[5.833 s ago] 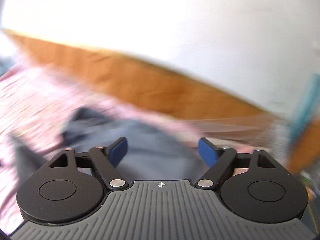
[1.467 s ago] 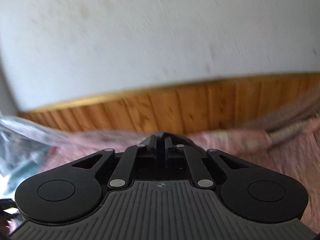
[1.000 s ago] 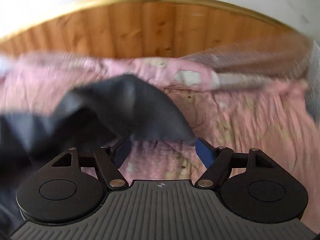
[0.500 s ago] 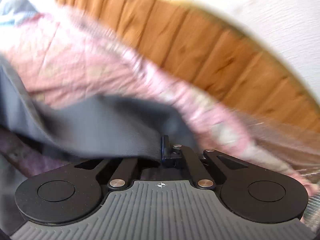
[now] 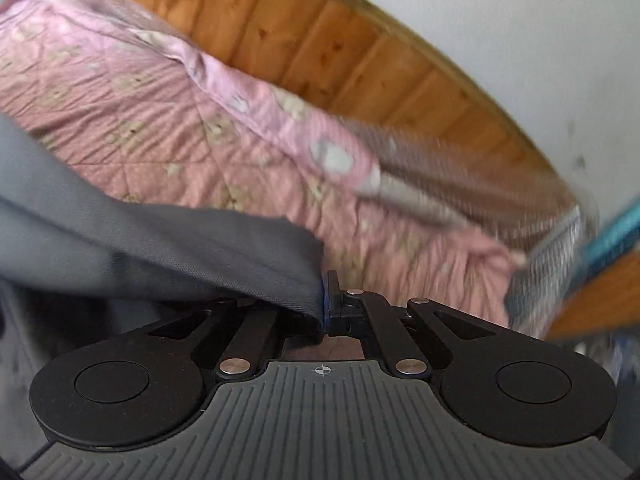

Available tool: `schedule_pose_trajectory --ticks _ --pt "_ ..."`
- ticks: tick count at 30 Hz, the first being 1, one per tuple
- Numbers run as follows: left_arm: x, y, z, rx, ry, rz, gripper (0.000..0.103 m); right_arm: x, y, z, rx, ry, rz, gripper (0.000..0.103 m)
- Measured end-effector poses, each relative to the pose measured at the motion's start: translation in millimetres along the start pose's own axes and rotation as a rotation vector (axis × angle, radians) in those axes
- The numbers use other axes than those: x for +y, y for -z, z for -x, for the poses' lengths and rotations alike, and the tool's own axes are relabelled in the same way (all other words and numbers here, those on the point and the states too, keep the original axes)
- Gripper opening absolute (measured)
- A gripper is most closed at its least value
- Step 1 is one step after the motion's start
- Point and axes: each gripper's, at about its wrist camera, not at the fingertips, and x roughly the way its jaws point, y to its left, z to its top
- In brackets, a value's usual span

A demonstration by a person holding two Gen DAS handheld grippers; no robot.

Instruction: Fold clothes

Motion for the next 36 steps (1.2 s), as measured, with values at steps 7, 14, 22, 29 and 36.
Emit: schedule_pose_trajectory --ticks 7,14,22,29,36 --pt "59 -9 -80 0.07 0.384 0.315 0.092 6 22 9 0.106 0.064 -0.222 0.0" --pt "49 -28 -43 -0.14 0.622 0.337 0.013 11 30 41 0.098 0.11 -0.262 0.0" --pt "58 -119 87 -0.453 0.753 0.429 0.012 -65 4 120 -0.01 0.012 -0.199 0.0" --pt "-11 -268 -51 -0.162 0.277 0.523 0.014 -81 -94 -19 0.208 -0.132 -0.043 0.03" --pt "-57 -252 -106 -0.034 -0.016 0.453 0.027 -56 -87 -97 0.028 -0.036 -0.327 0.079"
